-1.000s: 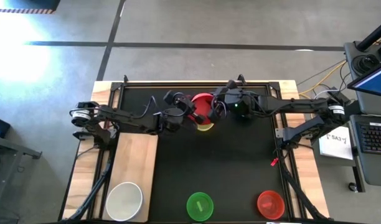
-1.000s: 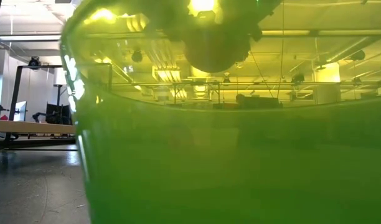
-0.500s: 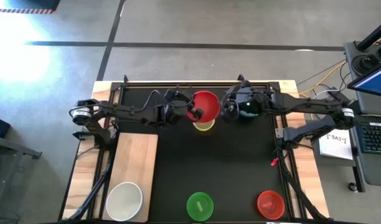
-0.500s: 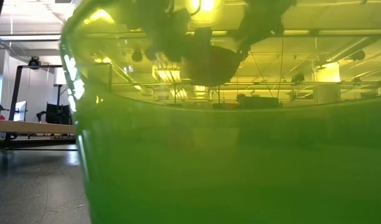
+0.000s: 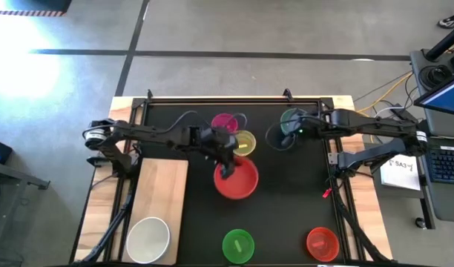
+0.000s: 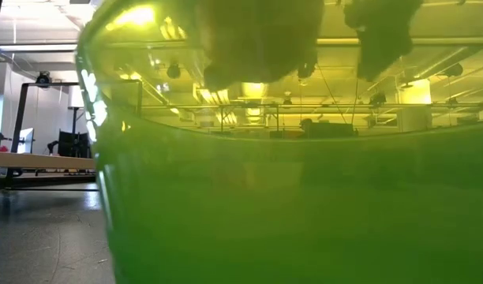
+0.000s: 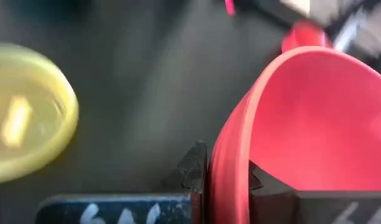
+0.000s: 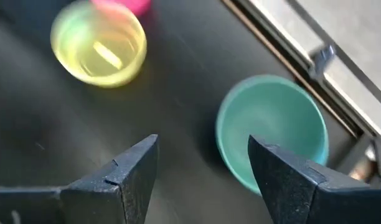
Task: Place and stack bowls onto a shelf
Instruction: Stack the orange bowl on top of the white bowl on the shelf
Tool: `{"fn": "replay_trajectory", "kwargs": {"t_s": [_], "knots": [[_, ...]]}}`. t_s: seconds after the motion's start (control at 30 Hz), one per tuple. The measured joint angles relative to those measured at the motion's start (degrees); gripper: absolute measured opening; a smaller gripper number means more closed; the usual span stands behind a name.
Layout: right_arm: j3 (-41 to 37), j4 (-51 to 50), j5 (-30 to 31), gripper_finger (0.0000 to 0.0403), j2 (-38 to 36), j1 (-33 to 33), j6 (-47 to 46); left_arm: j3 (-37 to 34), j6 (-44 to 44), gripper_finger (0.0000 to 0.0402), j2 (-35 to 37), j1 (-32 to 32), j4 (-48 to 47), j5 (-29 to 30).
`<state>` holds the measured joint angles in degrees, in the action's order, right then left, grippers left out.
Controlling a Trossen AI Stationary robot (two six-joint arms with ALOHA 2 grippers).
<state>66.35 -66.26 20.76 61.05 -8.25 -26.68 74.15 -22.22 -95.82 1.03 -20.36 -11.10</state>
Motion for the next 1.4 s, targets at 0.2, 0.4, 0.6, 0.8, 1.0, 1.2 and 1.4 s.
{"fn": "replay_trajectory", "kwargs": {"t_s": [0.2,0.4,0.6,0.8,1.0,1.2,1.4], "knots": [[-1.3,-3.3,0.0,0.0233,0.2,0.0,-0.5,7.7,-4.6,0.0007,0.8,-9.8,-24.1,5.9],[-5.2,-3.3,-0.2,0.0233,0.1,0.0,-0.4,8.1,-23.5,0.0009,6.2,-18.7,-41.6,15.1],[-9.6,-2.7,-2.6,0.0233,0.1,0.0,-0.4,3.9,-46.5,0.0009,16.4,-30.2,-45.6,16.9],[-12.4,0.8,-4.3,0.0231,0.1,0.0,-0.4,-2.7,-76.7,0.0009,24.5,-47.2,-50.7,25.1],[-12.8,2.4,-4.5,0.0231,0.1,0.0,-0.3,-9.4,-98.7,0.0009,26.7,-61.8,-46.3,29.6],[-12.7,3.5,-4.5,0.0231,0.1,0.0,-0.3,-10.4,-104.4,0.0009,26.0,-66.1,-46.0,30.1],[-12.7,5.4,-4.5,0.0231,0.1,0.0,-0.3,-11.0,-98.6,0.0012,23.1,-66.1,-42.3,30.1]]}}
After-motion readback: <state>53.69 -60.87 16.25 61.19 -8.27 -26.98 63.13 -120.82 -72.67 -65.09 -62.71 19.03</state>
